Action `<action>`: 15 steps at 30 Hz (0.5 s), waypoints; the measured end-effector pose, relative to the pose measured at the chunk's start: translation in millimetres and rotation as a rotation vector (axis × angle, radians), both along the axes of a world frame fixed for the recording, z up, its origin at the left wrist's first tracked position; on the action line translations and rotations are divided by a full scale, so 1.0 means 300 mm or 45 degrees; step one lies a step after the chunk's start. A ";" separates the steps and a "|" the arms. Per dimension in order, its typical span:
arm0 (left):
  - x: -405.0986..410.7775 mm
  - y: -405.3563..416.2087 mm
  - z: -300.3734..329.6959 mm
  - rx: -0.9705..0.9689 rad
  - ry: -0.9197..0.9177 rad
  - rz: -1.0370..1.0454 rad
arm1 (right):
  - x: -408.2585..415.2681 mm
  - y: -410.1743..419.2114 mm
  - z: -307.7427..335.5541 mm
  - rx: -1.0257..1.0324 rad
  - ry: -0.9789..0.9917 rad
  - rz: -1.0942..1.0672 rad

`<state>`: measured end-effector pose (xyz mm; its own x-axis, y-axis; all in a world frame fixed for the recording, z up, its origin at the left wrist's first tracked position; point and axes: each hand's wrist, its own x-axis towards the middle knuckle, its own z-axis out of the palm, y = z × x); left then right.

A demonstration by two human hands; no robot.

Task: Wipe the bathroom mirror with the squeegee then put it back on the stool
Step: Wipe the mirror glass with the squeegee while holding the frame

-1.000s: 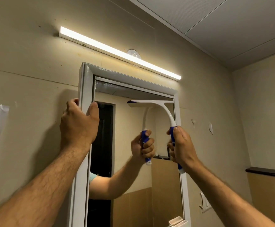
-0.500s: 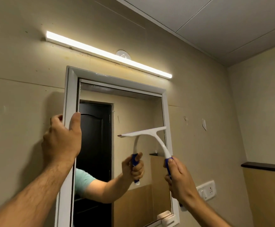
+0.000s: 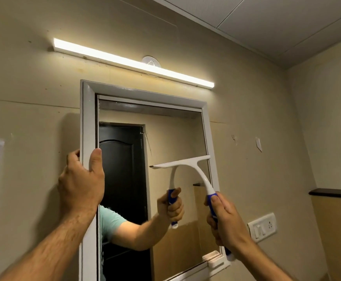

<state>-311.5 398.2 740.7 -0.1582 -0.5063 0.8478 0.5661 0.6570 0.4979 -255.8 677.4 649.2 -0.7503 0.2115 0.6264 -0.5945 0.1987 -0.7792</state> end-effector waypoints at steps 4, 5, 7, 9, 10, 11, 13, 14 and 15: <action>-0.015 -0.003 0.006 -0.001 0.029 -0.049 | 0.016 -0.068 0.178 0.028 0.179 0.081; -0.015 -0.002 0.008 0.003 0.021 -0.052 | 0.013 -0.090 0.228 0.025 0.208 0.097; -0.008 -0.001 0.005 0.016 0.007 -0.058 | 0.005 -0.136 0.314 0.027 0.204 0.100; -0.001 0.002 0.004 0.017 0.006 -0.075 | -0.010 -0.163 0.356 0.042 0.170 0.068; 0.001 0.003 0.005 0.018 0.008 -0.082 | -0.017 -0.167 0.358 0.058 0.159 0.045; 0.003 0.002 0.007 0.019 0.010 -0.087 | -0.022 -0.168 0.347 0.084 0.157 0.020; 0.003 -0.001 0.008 0.020 0.005 -0.080 | -0.032 -0.157 0.293 0.141 0.167 -0.030; 0.003 -0.002 0.008 0.020 -0.001 -0.070 | -0.037 -0.148 0.253 0.161 0.174 -0.053; 0.003 -0.003 0.010 0.019 -0.003 -0.061 | -0.044 -0.139 0.207 0.172 0.179 -0.073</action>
